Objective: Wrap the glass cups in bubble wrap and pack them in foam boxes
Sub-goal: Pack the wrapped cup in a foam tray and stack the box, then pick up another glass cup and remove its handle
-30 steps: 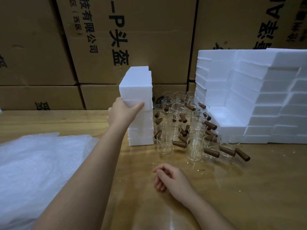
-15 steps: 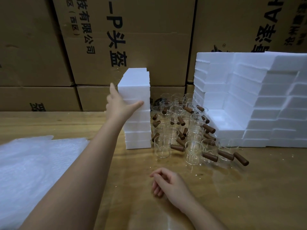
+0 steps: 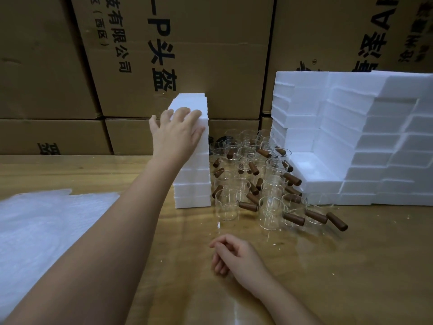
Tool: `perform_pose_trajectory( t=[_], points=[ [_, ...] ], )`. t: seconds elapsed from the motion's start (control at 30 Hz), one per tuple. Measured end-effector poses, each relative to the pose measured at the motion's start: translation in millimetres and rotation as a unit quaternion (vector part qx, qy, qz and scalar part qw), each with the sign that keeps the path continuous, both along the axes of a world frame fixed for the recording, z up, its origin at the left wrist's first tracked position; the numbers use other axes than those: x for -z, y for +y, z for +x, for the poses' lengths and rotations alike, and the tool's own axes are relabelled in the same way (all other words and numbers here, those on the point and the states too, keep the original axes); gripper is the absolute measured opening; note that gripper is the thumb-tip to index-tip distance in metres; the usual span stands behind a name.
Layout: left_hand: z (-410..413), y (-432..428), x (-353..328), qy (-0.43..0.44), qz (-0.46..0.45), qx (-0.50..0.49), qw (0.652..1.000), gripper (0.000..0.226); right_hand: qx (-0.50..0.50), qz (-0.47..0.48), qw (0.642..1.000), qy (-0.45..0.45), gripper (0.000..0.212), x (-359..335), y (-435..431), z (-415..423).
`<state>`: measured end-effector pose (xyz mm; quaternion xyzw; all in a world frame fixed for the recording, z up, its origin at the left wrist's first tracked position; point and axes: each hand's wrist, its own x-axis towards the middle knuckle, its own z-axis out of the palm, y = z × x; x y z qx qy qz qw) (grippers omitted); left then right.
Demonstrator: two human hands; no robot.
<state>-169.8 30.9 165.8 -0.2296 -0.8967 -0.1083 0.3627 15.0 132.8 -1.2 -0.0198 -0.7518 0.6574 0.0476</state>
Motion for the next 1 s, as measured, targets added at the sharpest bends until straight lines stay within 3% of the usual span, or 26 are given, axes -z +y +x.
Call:
perform_pose_trajectory(
  t=[0.17, 0.27, 0.33, 0.43, 0.53, 0.6, 0.83, 0.9, 1.0],
  points=[
    [4.7, -0.4, 4.2, -0.008, -0.026, 0.007, 1.0, 0.055, -0.002, -0.002, 1.0, -0.001, 0.02, 0.4, 0.2, -0.5],
    [31.7, 0.4, 18.3, 0.059, 0.012, 0.087, 0.994, 0.053, 0.0, -0.013, 1.0, -0.008, 0.018, -1.1, 0.5, -1.1],
    [58.6, 6.3, 41.8, 0.056, 0.068, 0.174, 0.981, 0.045, 0.005, -0.018, 1.0, -0.011, 0.018, -1.8, 1.1, -1.0],
    [105.9, 11.5, 94.0, -0.189, 0.187, 0.266, 0.927, 0.04, 0.015, -0.036, 0.999, -0.005, 0.018, -4.6, 1.3, 1.2],
    [139.7, 6.6, 151.9, -0.386, 0.293, 0.27, 0.832, 0.022, 0.062, -0.082, 0.995, -0.002, 0.02, -6.3, 2.9, 1.6],
    [150.8, 0.2, 170.7, -0.416, 0.351, 0.254, 0.8, 0.015, 0.085, -0.1, 0.991, 0.006, 0.019, -7.2, 5.3, 0.6],
    [151.1, -7.9, 172.4, -0.43, 0.404, 0.252, 0.767, 0.022, 0.052, -0.069, 0.996, 0.014, 0.018, -10.3, 10.4, 1.0],
    [148.4, -6.9, 171.5, -0.447, 0.445, 0.249, 0.735, 0.019, 0.06, -0.016, 0.998, 0.026, 0.019, -19.4, 24.1, 0.0],
    [142.8, -4.0, 170.8, -0.468, 0.514, 0.231, 0.68, 0.018, 0.177, 0.112, 0.976, 0.061, 0.016, -30.2, 55.0, 1.4]
  ],
)
